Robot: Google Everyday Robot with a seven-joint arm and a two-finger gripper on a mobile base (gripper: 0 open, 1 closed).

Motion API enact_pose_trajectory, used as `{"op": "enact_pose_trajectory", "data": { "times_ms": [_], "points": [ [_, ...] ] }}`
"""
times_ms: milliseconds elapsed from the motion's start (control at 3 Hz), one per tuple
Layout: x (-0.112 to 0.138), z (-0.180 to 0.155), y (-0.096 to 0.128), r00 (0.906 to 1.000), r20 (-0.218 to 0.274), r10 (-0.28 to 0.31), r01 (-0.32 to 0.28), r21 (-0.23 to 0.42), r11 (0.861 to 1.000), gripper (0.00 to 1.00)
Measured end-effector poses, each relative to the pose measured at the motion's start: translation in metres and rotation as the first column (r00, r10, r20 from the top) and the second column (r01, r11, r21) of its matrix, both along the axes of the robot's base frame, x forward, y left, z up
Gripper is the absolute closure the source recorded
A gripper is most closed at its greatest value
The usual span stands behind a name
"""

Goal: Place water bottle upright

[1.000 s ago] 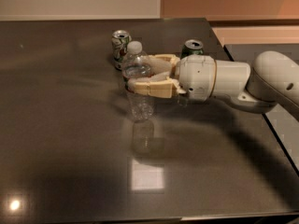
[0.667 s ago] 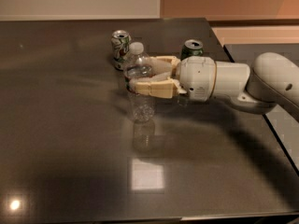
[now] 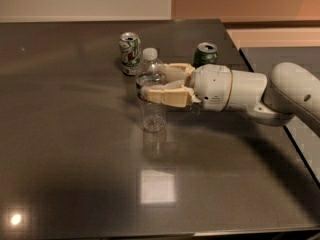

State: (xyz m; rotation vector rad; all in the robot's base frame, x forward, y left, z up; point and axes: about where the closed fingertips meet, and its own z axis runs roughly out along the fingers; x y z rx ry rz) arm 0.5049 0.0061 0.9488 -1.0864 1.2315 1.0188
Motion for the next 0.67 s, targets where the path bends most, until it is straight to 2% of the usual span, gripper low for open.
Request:
{"op": "enact_pose_trajectory", "data": {
  "times_ms": [667],
  "points": [
    [0.0012,-0.0073,-0.002,1.0,0.003,0.002,-0.002,0.004,1.0,0.36]
  ]
}}
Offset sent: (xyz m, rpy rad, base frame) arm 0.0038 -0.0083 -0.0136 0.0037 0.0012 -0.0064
